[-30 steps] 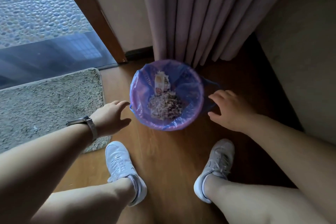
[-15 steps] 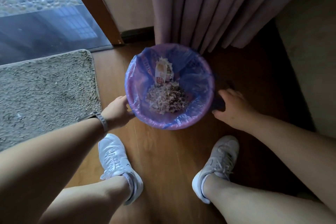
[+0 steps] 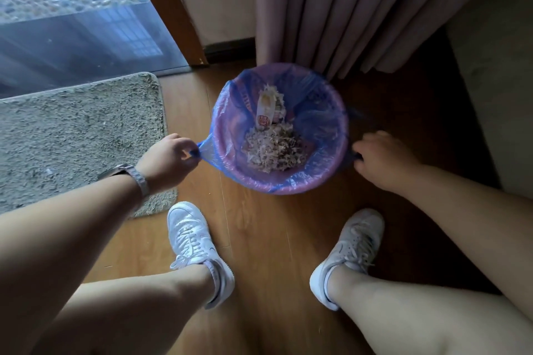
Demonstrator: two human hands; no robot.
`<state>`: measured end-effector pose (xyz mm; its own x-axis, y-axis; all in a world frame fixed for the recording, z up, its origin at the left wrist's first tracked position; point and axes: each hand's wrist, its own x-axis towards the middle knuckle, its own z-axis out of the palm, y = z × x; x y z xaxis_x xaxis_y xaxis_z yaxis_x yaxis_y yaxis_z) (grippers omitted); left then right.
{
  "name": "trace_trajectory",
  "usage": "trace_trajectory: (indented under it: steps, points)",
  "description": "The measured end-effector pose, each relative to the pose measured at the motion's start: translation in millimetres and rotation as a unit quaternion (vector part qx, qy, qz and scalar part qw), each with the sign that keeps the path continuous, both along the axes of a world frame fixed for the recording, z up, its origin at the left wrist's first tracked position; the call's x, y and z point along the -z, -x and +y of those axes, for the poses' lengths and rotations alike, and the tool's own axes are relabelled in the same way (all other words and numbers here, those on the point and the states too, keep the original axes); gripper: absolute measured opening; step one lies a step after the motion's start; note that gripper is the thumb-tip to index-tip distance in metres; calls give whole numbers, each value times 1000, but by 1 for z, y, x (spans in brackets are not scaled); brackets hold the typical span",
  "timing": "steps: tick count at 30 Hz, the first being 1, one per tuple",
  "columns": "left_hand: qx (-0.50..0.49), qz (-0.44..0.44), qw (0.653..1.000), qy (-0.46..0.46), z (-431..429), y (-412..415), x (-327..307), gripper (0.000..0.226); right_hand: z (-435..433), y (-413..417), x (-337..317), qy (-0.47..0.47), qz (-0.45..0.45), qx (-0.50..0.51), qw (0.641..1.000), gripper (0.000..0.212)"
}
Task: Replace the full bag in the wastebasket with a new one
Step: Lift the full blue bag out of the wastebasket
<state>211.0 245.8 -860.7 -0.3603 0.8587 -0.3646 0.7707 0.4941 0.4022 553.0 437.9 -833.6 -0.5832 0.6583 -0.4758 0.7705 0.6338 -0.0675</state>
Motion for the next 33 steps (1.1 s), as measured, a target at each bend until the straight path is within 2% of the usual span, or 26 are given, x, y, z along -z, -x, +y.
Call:
trace_trajectory:
  steps: [4,8,12,14,15,17,19,21,23,26,28,30,31,33]
  points:
    - [-39,36,998,-31,1,-1,-35,6,-2,3,-21,-43,81,39,995,11]
    - [-76,67,991,-84,5,-13,-67,8,-10,8,-40,-34,143,40,988,11]
    - [21,115,989,-89,-1,-29,-87,10,-23,13,-51,-21,177,4,984,9]
    - [35,126,989,-72,-6,-34,-91,11,-28,12,-55,-16,186,-4,982,8]
    - [9,114,991,-70,-7,-35,-91,13,-29,11,-55,-16,190,-6,982,8]
    - [-121,35,989,-81,-5,-37,-89,20,-30,10,-54,-18,201,1,980,10]
    - [-248,-85,959,-110,2,-41,-87,24,-28,9,-53,-22,221,11,975,12]
    - [-287,-183,931,-132,11,-48,-86,22,-24,12,-50,-24,245,10,969,13]
    - [-285,-234,919,-138,19,-55,-86,18,-21,18,-48,-21,261,6,965,13]
    - [-306,-254,910,-117,32,-56,-68,25,-20,27,-39,11,283,27,959,18]
    - [-355,-274,889,-90,43,-50,-55,37,-19,33,-34,42,308,80,947,25]
    - [-386,-297,872,-51,56,-40,-42,37,-11,40,-28,29,343,142,928,28]
    - [-387,-295,873,-33,63,-36,-36,30,-4,43,-26,7,355,172,919,28]
    - [-363,-244,899,-8,73,-28,-29,27,10,50,-24,-42,344,227,910,32]
